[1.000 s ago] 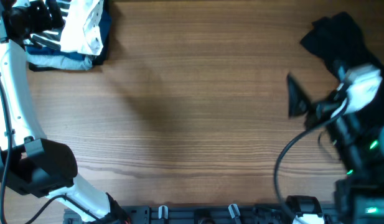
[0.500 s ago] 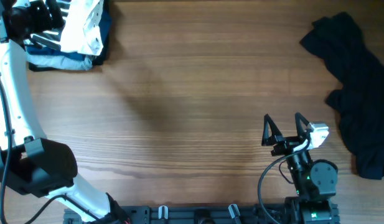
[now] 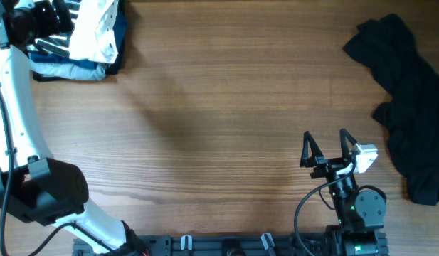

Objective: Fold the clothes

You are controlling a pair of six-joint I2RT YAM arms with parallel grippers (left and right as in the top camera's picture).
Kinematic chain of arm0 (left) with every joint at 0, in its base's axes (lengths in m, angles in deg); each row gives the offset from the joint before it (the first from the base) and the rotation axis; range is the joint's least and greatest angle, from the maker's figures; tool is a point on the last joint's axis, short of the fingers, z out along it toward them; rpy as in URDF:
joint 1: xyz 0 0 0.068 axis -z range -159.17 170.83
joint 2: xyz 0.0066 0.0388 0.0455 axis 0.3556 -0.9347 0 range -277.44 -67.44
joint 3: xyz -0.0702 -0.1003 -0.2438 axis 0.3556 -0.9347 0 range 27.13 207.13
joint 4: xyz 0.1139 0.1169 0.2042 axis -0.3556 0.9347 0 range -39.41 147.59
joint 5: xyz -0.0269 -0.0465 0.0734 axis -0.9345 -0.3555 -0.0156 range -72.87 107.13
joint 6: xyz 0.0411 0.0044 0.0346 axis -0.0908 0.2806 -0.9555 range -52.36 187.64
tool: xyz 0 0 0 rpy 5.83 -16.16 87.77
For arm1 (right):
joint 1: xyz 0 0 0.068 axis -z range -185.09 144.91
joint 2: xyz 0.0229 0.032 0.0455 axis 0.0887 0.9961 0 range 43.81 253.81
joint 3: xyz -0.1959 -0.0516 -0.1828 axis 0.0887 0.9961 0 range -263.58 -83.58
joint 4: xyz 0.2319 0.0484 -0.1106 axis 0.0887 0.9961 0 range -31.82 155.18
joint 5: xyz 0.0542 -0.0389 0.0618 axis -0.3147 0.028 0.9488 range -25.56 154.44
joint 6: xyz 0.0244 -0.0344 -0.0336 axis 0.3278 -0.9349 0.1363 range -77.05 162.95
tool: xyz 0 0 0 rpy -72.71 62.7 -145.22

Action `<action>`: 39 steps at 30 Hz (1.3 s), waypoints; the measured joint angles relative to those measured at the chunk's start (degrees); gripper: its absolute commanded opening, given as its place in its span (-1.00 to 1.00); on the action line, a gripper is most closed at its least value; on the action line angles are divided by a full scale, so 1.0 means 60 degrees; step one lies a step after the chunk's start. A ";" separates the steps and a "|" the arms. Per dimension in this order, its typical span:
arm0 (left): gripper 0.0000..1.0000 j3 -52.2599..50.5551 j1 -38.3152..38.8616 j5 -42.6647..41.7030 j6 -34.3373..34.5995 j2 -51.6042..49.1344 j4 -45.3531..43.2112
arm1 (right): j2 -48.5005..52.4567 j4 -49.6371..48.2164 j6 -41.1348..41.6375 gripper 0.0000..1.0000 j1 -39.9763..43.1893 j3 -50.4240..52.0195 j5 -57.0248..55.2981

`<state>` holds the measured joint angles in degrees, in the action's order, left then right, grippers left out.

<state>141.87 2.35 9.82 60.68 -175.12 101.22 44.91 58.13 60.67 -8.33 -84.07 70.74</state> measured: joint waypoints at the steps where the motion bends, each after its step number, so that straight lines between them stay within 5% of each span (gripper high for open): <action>1: 1.00 0.0000 0.0000 0.0000 0.0000 0.0000 0.0000 | 0.0000 0.0000 -0.0004 0.99 0.0000 0.0000 0.0000; 15: 1.00 -0.0007 0.0120 0.0007 0.0000 0.0138 0.0007 | 0.0000 0.0000 -0.0004 0.99 0.0000 0.0000 0.0000; 26: 1.00 -0.0321 0.2371 0.0109 -0.0007 0.3960 0.0539 | 0.0000 0.0000 -0.0004 1.00 0.0000 0.0007 -0.0004; 31: 0.99 -0.3147 0.2364 0.0259 0.0000 0.6459 -0.0386 | 0.0007 -0.0007 -0.0004 1.00 0.0000 0.0007 -0.0029; 39: 1.00 -1.0721 0.2320 0.0004 0.0820 1.0663 -0.6262 | 0.0011 -0.0004 -0.0007 0.99 0.0000 0.0007 -0.0033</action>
<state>77.55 16.27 9.84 65.60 -111.14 63.65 44.98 58.11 60.63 -8.33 -84.03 70.54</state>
